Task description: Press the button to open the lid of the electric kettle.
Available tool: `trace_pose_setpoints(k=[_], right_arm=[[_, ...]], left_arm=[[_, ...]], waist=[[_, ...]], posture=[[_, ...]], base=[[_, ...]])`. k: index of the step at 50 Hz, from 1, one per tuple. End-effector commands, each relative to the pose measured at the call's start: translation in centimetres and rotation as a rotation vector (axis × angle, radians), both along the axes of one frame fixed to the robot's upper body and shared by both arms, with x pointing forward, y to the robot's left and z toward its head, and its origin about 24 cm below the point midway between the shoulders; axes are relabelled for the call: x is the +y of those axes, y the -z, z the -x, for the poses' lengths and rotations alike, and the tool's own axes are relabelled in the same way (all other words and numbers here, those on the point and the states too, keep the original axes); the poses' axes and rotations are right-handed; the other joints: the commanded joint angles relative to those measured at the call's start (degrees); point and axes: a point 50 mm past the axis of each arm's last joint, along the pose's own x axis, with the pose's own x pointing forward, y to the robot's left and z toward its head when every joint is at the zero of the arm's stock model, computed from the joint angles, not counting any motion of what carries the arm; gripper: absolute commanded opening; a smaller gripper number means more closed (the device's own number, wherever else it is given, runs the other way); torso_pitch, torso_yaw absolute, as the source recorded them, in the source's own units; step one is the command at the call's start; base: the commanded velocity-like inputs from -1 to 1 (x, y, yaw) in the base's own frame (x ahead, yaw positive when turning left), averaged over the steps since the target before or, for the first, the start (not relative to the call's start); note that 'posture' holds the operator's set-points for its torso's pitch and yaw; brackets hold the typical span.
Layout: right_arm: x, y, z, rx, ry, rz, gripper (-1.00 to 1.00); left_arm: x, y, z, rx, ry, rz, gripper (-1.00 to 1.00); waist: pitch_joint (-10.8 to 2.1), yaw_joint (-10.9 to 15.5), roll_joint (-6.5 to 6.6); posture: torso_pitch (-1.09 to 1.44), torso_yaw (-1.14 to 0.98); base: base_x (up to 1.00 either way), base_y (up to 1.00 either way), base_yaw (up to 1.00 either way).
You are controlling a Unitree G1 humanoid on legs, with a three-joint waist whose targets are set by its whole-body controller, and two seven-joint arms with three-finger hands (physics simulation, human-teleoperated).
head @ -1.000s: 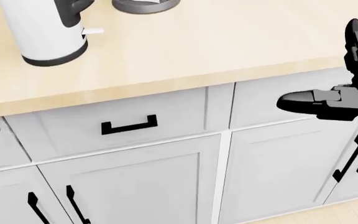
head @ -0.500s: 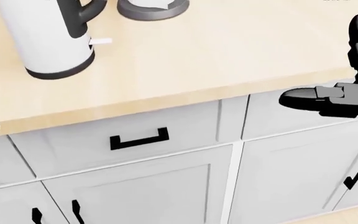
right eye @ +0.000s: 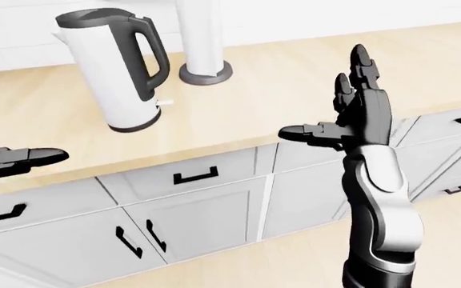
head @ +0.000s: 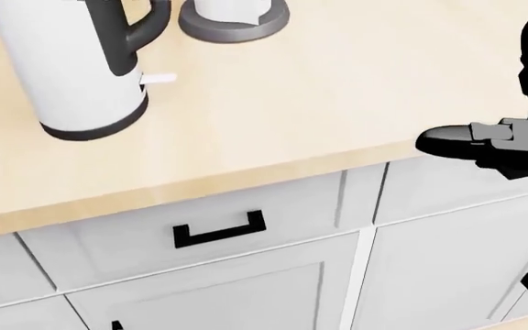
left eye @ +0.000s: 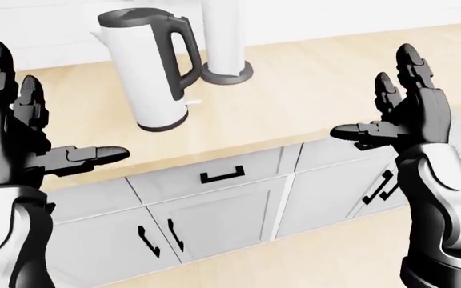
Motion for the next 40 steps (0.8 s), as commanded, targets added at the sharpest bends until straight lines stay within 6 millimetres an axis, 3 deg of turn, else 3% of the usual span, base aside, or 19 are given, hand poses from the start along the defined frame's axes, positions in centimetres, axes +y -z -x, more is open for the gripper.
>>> trace_pose_setpoints(k=[1, 2, 8, 10, 12, 14, 16, 18, 21, 23, 25, 26, 28, 35, 37, 38, 39, 40], right_arm=[[-0.04, -1.53, 0.46, -0.075, 0.001, 0.023, 1.0], [-0.04, -1.53, 0.46, -0.075, 0.001, 0.023, 1.0], [-0.02, -1.57, 0.39, -0.075, 0.0, 0.022, 1.0], [-0.02, -1.63, 0.39, -0.076, 0.0, 0.022, 1.0], [0.01, -1.65, 0.39, -0.076, -0.001, 0.021, 1.0], [-0.03, -1.65, 0.42, -0.076, 0.0, 0.021, 1.0], [-0.01, -1.53, 0.44, -0.075, 0.0, 0.022, 1.0], [-0.04, -1.57, 0.42, -0.075, 0.001, 0.021, 1.0], [-0.06, -1.52, 0.43, -0.075, 0.002, 0.021, 1.0], [-0.07, -1.5, 0.44, -0.075, 0.001, 0.022, 1.0], [-0.07, -1.5, 0.43, -0.075, 0.002, 0.022, 1.0], [-0.06, -1.49, 0.43, -0.075, 0.002, 0.022, 1.0], [-0.03, -1.49, 0.43, -0.075, 0.001, 0.022, 1.0], [0.0, -1.49, 0.46, -0.075, 0.001, 0.022, 1.0], [0.0, -1.5, 0.48, -0.076, 0.001, 0.023, 1.0], [-0.03, -1.54, 0.49, -0.076, 0.002, 0.023, 1.0], [-0.06, -1.66, 0.53, -0.078, 0.002, 0.023, 1.0], [-0.1, -1.86, 0.58, -0.08, 0.003, 0.022, 1.0]], left_arm=[[-0.2, -0.95, 0.35, -0.053, 0.0, -0.022, 1.0], [-0.2, -0.96, 0.35, -0.054, -0.001, -0.022, 1.0], [-0.23, -1.0, 0.33, -0.054, 0.001, -0.021, 1.0], [-0.25, -1.01, 0.32, -0.054, 0.001, -0.022, 1.0], [-0.23, -1.06, 0.34, -0.055, 0.001, -0.021, 1.0], [-0.22, -1.06, 0.34, -0.055, 0.001, -0.021, 1.0], [-0.22, -0.98, 0.34, -0.054, 0.001, -0.021, 1.0], [-0.22, -1.02, 0.35, -0.055, 0.001, -0.022, 1.0], [-0.24, -0.98, 0.35, -0.054, 0.002, -0.022, 1.0], [-0.25, -0.98, 0.36, -0.054, 0.002, -0.022, 1.0], [-0.25, -0.97, 0.34, -0.053, 0.002, -0.023, 1.0], [-0.25, -0.97, 0.33, -0.053, 0.002, -0.023, 1.0], [-0.25, -0.97, 0.33, -0.053, 0.002, -0.023, 1.0], [-0.2, -0.96, 0.32, -0.053, 0.002, -0.023, 1.0], [-0.22, -0.95, 0.33, -0.053, 0.002, -0.023, 1.0], [-0.22, -0.94, 0.33, -0.052, 0.002, -0.023, 1.0], [-0.2, -0.97, 0.38, -0.052, 0.001, -0.024, 1.0], [-0.2, -1.06, 0.53, -0.051, 0.002, -0.029, 1.0]], waist=[[-1.02, 0.14, 0.36], [-0.62, -0.08, 0.63], [-0.44, 0.39, -2.67], [-0.63, 0.55, -4.21], [-1.04, 0.72, -7.02], [-0.86, 0.18, -5.83], [-0.72, 0.28, -6.38], [-1.08, 0.28, -5.7], [-0.29, 0.16, -4.01], [-0.27, -0.09, -2.27], [-1.43, -0.3, 1.48], [-1.43, 0.02, 0.42], [-0.64, 0.19, 0.38], [-0.54, 0.58, -3.72], [-0.68, 0.75, -6.15], [-1.35, 0.73, -8.14], [-0.73, 0.11, -5.52], [-0.84, 0.35, -6.4]], posture=[[0.0, 0.0], [0.0, 0.0], [0.0, 0.0], [0.0, 0.0], [0.0, 0.0], [0.0, 0.0], [0.0, 0.0], [0.0, 0.0], [0.0, 0.0], [0.0, 0.0], [0.0, 0.0], [0.0, 0.0], [0.0, 0.0], [0.0, 0.0], [0.0, 0.0], [0.0, 0.0], [0.0, 0.0], [0.0, 0.0]], base=[[0.1, 0.11, 0.0], [0.11, 0.1, 0.0], [0.11, 0.1, 0.0], [0.09, 0.1, 0.0], [0.11, 0.1, 0.0], [0.11, 0.1, 0.0], [0.1, 0.1, 0.0], [0.11, 0.1, 0.0], [0.1, 0.1, 0.0], [0.1, 0.1, 0.0], [0.1, 0.09, 0.0], [0.11, 0.1, 0.0], [0.1, 0.1, 0.0], [0.1, 0.1, 0.0], [0.11, 0.1, 0.0], [0.11, 0.1, 0.0], [0.09, 0.1, 0.0], [0.11, 0.1, 0.0]])
